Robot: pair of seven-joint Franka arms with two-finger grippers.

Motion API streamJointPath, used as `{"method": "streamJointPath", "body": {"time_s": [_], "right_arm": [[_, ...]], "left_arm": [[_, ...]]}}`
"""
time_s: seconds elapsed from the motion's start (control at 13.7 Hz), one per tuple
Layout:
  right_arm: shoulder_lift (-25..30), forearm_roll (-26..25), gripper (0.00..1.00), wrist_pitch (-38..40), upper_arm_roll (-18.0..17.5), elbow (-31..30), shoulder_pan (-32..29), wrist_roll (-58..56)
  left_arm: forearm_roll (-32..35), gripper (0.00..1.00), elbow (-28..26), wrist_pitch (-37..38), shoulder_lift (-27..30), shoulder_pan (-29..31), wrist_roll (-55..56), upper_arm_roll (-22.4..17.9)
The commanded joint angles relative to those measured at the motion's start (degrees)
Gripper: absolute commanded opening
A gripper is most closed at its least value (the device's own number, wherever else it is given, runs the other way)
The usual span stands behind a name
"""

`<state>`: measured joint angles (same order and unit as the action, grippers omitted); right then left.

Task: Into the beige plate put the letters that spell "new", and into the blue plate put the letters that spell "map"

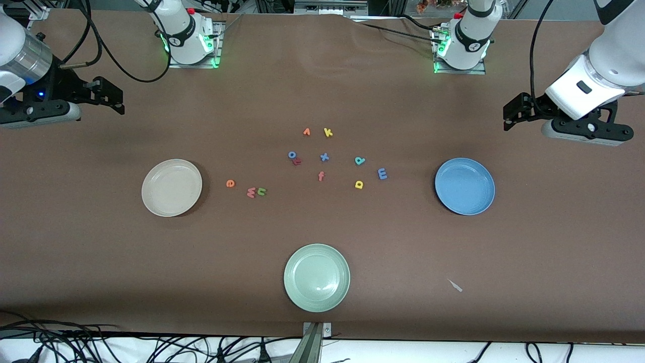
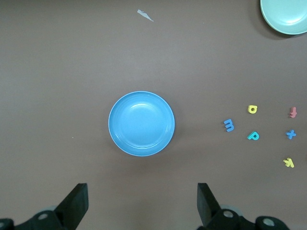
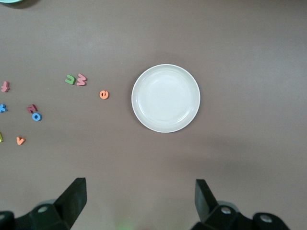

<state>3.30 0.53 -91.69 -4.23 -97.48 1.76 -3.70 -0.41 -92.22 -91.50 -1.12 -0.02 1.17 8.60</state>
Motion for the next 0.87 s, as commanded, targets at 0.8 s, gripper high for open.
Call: {"method": "streamJointPath", "body": {"time_s": [0.8], "right_arm": [[1.01, 0.97, 1.00, 0.29, 0.01, -0.34, 0.00, -0.43]], "left_arm": [[0.50, 1.00, 2.13, 1.41, -0.81, -0.07, -0.82, 0.19]]}}
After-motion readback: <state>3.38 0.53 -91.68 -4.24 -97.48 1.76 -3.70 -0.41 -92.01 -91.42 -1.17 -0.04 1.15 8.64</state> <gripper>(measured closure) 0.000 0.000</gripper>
